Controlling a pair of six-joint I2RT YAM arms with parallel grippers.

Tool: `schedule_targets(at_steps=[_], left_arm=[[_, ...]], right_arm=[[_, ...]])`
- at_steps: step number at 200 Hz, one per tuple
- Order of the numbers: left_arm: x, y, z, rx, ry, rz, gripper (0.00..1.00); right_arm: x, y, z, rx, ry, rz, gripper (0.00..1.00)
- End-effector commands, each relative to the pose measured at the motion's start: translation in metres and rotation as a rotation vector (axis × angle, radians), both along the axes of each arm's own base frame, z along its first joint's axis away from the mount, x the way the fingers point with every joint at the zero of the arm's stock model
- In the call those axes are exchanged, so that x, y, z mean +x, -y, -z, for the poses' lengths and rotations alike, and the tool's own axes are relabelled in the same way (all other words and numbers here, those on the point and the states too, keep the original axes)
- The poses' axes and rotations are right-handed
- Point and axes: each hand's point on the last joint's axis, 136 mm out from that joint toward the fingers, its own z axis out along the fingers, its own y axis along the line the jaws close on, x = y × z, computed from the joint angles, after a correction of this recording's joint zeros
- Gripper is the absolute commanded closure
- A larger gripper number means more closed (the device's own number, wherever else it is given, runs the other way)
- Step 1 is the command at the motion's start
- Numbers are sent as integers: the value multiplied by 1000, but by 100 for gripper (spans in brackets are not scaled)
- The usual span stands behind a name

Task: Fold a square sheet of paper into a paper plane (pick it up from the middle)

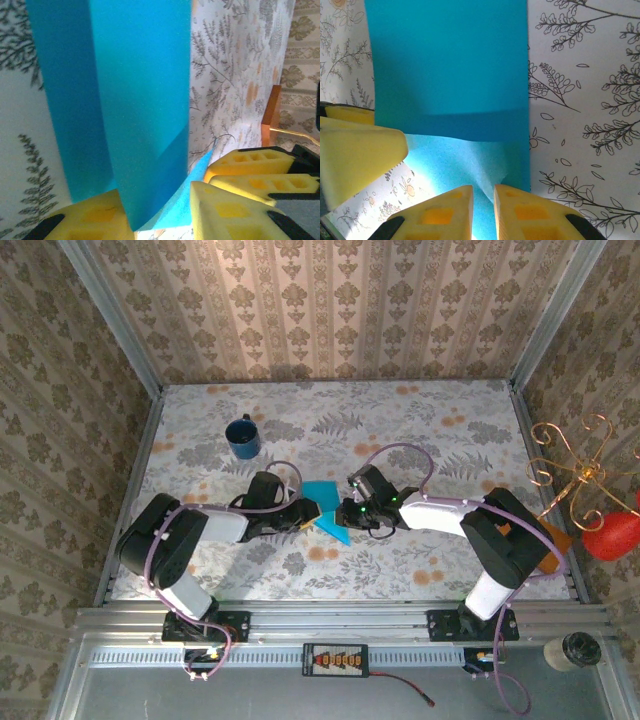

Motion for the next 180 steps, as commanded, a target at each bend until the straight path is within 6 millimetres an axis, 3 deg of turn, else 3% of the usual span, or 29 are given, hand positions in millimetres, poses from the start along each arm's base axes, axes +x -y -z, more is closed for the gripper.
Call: schedule_targets(at_steps=[1,31,102,180], left_arm=[[7,10,-19,-83,60,67,69],[12,5,-25,-139,75,101,69],[8,2,-7,-96,44,164,71],[12,-1,-5,-70,43,156,88]], right_arm=[[2,6,9,-27,-11,24,81],[2,7,11,-37,-17,25,81],[2,8,13,-41,-21,26,82],[6,10,5,-64,37,-10,76]])
